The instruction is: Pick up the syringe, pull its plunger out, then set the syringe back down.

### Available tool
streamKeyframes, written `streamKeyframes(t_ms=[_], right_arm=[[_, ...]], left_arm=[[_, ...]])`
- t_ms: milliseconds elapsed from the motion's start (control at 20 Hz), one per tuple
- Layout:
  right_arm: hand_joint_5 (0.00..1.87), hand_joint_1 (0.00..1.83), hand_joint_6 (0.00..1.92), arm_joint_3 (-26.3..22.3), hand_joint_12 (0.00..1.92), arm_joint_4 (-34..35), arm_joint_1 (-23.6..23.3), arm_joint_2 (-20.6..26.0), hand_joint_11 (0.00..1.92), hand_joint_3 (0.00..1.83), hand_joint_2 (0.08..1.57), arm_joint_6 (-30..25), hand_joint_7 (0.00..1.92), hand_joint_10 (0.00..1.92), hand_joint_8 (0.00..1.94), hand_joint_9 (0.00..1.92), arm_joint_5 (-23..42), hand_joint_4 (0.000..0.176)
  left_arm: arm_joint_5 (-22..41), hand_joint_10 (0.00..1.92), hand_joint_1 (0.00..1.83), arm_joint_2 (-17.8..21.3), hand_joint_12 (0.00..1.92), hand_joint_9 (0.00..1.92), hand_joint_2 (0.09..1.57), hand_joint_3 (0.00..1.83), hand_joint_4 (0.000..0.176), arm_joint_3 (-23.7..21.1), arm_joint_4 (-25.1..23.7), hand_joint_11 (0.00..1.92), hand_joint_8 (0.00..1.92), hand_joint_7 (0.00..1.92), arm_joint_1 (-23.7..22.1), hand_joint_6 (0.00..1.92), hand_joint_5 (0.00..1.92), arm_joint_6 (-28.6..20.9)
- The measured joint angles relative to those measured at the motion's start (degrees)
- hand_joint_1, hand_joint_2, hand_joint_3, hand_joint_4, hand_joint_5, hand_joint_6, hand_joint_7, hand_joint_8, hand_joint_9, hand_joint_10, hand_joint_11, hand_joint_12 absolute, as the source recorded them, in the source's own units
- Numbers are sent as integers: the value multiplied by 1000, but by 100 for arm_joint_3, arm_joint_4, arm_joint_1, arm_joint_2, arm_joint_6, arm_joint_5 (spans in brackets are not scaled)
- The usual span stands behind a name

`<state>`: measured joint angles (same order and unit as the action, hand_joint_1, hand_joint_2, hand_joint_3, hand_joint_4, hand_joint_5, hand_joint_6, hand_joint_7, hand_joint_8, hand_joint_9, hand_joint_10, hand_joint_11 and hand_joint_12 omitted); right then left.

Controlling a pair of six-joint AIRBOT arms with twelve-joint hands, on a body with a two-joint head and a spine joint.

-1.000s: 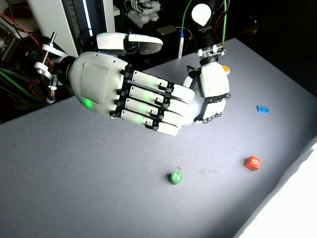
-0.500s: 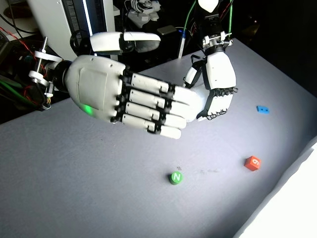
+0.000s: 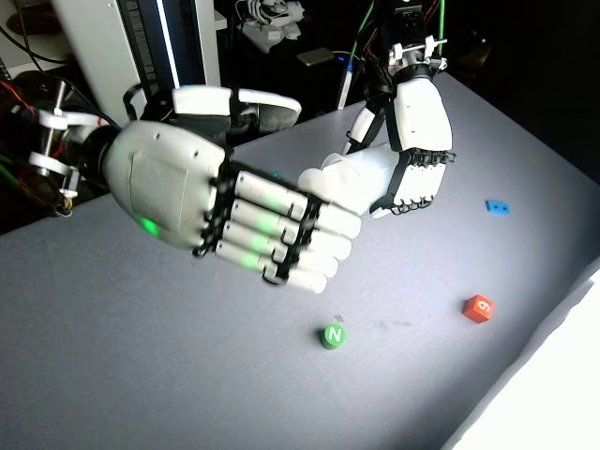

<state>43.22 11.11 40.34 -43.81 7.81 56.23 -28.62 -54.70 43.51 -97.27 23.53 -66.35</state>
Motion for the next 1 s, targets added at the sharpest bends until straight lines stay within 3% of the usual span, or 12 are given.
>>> streamKeyframes(t_ms=[150, 400, 550, 800, 900, 1000], right_arm=[[0, 1028, 0, 144, 0, -131, 11, 9, 0, 0, 875, -15, 0, 0, 0, 0, -173, 0], [0, 1015, 0, 247, 0, -33, 11, 48, 0, 0, 909, -13, 0, 0, 0, 0, -387, 0], [0, 973, 0, 190, 0, 417, 4, -52, 0, 0, 914, -17, 0, 0, 0, 0, -568, 0], [0, 951, 0, 203, 0, 494, -81, -251, 0, 0, 922, -7, 0, 0, 0, 0, -743, 0], [0, 939, 0, 199, 0, 494, -114, -299, 0, 5, 937, 33, 0, 0, 0, 0, -691, 0], [0, 892, 0, 201, 0, 496, -164, -341, 0, 13, 958, 55, 0, 0, 0, 0, -708, 0]], left_arm=[[109, 1466, 1356, 15, 1382, 719, 1175, 0, 0, 0, 94, 551, 1392, 799, -118, 769, 976, 96], [125, 1499, 1355, 35, 1431, 700, 1180, 0, 0, 0, 98, 522, 1390, 795, -286, 773, 973, 205], [144, 1424, 1365, 63, 1353, 756, 1151, 0, 0, 7, 256, 581, 1303, 861, -398, 671, 1023, 424], [168, 1460, 1359, 66, 1392, 722, 1166, 1, 0, 31, 442, 542, 1344, 836, -557, 747, 983, 769], [168, 1200, 1263, 66, 1443, 759, 1130, 0, 0, 31, 490, 525, 1368, 878, -570, 624, 1077, 804], [170, 1135, 1262, 66, 1418, 793, 1121, 0, 0, 31, 579, 552, 1352, 894, -603, 555, 1109, 911]])
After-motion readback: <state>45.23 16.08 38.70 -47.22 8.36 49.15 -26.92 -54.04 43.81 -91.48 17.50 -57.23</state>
